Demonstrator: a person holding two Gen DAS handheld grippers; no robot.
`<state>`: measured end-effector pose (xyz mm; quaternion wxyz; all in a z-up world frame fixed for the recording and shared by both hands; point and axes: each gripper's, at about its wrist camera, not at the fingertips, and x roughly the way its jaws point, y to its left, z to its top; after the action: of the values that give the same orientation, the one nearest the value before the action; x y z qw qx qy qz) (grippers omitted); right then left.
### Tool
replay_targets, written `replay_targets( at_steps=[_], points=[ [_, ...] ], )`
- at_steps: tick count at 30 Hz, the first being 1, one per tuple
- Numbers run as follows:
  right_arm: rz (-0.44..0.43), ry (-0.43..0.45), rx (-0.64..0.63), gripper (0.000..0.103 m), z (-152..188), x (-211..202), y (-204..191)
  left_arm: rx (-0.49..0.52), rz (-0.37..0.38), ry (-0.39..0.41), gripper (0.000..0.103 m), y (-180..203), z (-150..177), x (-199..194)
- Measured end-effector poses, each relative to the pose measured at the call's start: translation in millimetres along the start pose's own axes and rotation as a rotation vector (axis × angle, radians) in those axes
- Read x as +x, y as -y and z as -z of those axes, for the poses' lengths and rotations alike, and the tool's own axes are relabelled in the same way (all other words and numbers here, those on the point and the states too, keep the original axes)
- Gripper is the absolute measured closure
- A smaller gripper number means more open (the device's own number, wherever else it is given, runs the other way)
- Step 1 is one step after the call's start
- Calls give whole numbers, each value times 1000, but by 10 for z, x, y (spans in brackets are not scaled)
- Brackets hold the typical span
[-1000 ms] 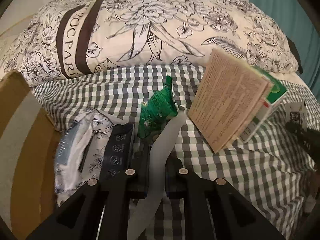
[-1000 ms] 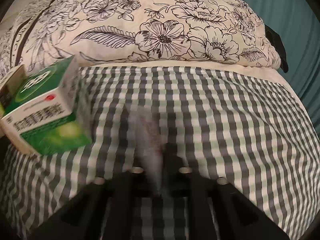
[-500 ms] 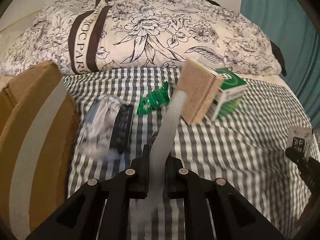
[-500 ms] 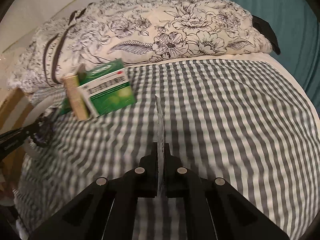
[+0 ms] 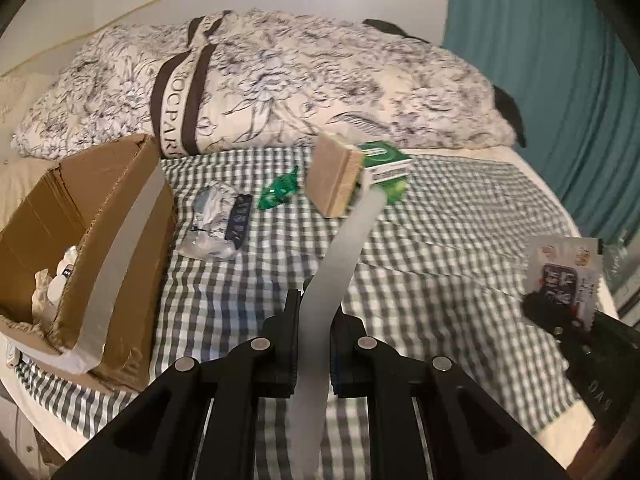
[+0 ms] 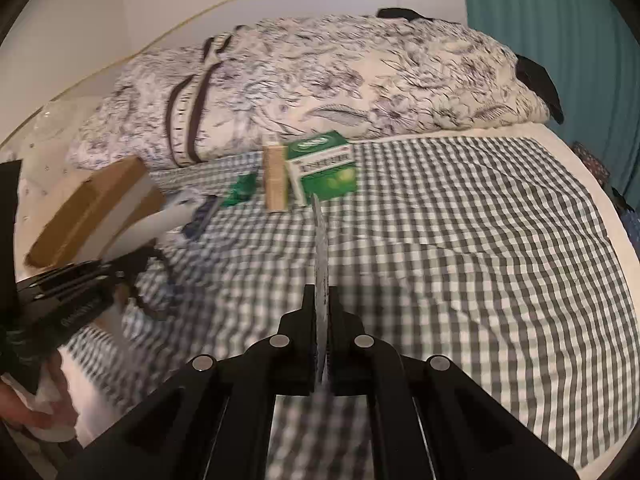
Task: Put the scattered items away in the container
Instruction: 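Carry white strip and sachet into the cardboard box and open both tools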
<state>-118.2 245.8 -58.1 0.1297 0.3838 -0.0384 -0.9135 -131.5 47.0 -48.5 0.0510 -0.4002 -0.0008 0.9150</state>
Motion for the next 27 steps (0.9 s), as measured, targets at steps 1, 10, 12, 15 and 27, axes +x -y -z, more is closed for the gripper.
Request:
replay_targets(
  at_steps=[1,10,12,15,27],
  points=[
    [-6,7,-4,100,15,-73,-62,0,3,9,92,4,6,-68],
    [-27,49,-46,100,66,-515,-486,12,30,67,92,-19,61,-594],
    [-27,59,-56,100,67,-585,-580,9,34,74,92,-48,63,-666],
    [-29,69,-71,100,65,-673,-710,7,52,87,92,-105,61,-783],
    [-37,67,-84,100,162,-776,-965,-30,93,70,92,-265,2,-768]
  ],
)
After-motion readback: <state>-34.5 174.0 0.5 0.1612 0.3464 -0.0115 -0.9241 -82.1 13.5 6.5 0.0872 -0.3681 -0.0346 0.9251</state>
